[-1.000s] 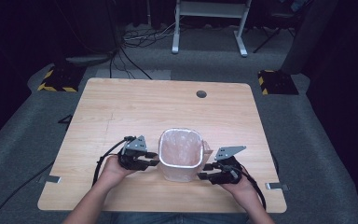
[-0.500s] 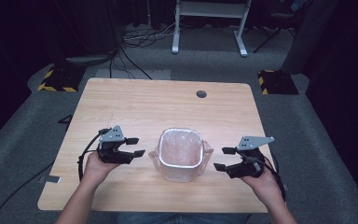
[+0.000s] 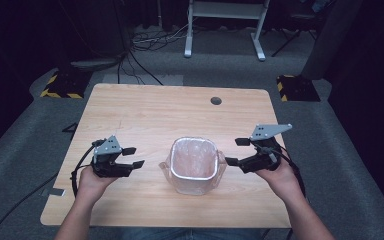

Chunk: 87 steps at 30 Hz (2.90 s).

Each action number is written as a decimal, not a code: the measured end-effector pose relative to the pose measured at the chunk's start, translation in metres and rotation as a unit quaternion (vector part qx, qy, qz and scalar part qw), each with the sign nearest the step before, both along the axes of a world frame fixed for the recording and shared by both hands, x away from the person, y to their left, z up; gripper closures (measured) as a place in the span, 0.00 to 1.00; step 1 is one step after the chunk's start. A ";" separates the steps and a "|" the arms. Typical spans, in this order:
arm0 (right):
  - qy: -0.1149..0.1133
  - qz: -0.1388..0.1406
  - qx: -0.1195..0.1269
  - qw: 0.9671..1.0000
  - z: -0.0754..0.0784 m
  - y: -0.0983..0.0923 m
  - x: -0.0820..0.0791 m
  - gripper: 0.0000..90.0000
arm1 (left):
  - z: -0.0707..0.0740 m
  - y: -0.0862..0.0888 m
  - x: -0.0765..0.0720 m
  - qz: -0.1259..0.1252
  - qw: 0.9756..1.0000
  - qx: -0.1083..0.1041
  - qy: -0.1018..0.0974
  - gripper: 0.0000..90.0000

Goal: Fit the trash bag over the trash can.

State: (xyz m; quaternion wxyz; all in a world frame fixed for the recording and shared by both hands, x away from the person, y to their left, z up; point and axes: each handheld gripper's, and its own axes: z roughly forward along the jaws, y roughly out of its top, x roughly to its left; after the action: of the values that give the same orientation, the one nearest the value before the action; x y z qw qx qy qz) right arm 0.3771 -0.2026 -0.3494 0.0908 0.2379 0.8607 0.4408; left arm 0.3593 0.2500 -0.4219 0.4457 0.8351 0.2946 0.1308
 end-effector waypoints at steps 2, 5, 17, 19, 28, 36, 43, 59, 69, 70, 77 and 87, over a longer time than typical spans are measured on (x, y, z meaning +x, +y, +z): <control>-0.006 0.005 -0.005 1.000 0.007 0.007 0.003 0.24 | 0.001 0.002 -0.002 0.005 1.000 -0.001 0.000 0.45; -0.015 0.015 -0.010 1.000 0.015 0.018 0.008 0.24 | 0.003 0.006 -0.006 0.008 1.000 -0.005 -0.004 0.45; -0.016 0.052 -0.031 0.998 0.030 0.060 0.031 0.24 | 0.001 0.026 -0.022 0.040 0.999 -0.013 0.003 0.45; -0.018 0.058 -0.040 0.997 0.031 0.070 0.035 0.24 | 0.000 0.028 -0.024 0.045 0.999 -0.010 0.003 0.45; -0.016 0.089 -0.097 0.991 0.019 0.118 0.051 0.24 | -0.003 0.036 -0.032 0.058 0.998 -0.018 0.009 0.45; -0.002 0.096 -0.157 0.983 0.000 0.144 0.067 0.24 | -0.005 0.038 -0.032 0.057 0.998 -0.016 0.011 0.45; -0.010 0.086 -0.229 0.970 -0.016 0.159 0.070 0.27 | -0.006 0.036 -0.030 0.055 0.998 -0.016 0.015 0.45; -0.045 0.085 -0.307 0.947 -0.016 0.170 0.057 0.30 | -0.009 0.034 -0.024 0.051 0.998 -0.019 0.019 0.44; -0.040 0.066 -0.291 0.953 0.006 0.144 0.051 0.30 | -0.009 0.033 -0.023 0.048 0.998 -0.017 0.023 0.44; -0.040 0.057 -0.309 0.949 0.001 0.143 0.055 0.30 | -0.009 0.033 -0.023 0.049 0.998 -0.017 0.023 0.44; -0.046 0.028 -0.358 0.932 -0.013 0.151 0.059 0.31 | -0.011 0.032 -0.022 0.046 0.998 -0.013 0.029 0.44; -0.053 0.044 -0.213 0.975 0.021 0.116 0.041 0.29 | -0.010 0.035 -0.022 0.053 0.998 -0.012 0.026 0.44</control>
State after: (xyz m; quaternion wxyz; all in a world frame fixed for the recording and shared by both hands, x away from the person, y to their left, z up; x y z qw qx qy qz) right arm 0.4180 -0.0865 -0.3287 0.1652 0.1512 0.9385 0.2628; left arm 0.3375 0.2854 -0.4321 0.4403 0.8160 0.3518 0.1288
